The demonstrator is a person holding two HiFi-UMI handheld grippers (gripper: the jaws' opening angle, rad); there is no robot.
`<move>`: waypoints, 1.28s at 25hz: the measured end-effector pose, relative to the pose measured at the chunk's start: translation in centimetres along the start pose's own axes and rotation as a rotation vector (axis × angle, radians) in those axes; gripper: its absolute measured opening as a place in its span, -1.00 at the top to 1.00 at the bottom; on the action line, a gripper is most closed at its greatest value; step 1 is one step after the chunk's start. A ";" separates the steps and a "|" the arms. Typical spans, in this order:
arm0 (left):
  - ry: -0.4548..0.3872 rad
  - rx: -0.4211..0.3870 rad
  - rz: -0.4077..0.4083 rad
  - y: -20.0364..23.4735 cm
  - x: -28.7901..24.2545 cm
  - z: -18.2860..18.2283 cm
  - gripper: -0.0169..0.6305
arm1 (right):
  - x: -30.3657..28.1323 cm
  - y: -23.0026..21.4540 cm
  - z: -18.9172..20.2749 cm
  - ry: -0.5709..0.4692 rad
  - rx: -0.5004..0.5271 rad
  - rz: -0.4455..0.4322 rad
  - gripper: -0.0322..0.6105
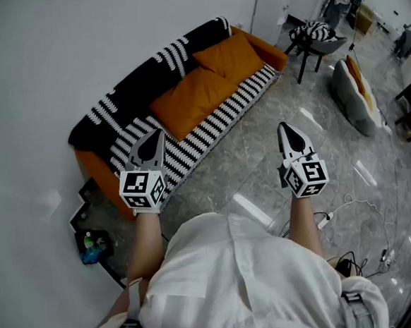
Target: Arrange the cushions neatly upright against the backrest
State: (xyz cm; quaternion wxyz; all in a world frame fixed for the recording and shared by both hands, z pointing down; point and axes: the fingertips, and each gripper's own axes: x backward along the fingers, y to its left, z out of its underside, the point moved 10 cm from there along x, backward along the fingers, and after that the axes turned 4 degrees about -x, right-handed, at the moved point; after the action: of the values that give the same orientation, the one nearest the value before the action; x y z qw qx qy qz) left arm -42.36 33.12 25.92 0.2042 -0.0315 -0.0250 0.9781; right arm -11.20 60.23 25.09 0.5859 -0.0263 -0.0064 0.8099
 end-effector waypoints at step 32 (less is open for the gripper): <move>0.020 0.010 0.020 -0.5 -2.2 0.6 0.90 | -1.4 -1.9 1.8 0.046 -0.050 -0.030 0.88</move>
State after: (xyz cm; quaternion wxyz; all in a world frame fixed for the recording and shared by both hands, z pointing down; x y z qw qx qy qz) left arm -40.19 32.67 26.65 0.1949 -0.0403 -0.0177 0.9798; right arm -9.08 59.48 26.98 0.5973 -0.0595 -0.0134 0.7997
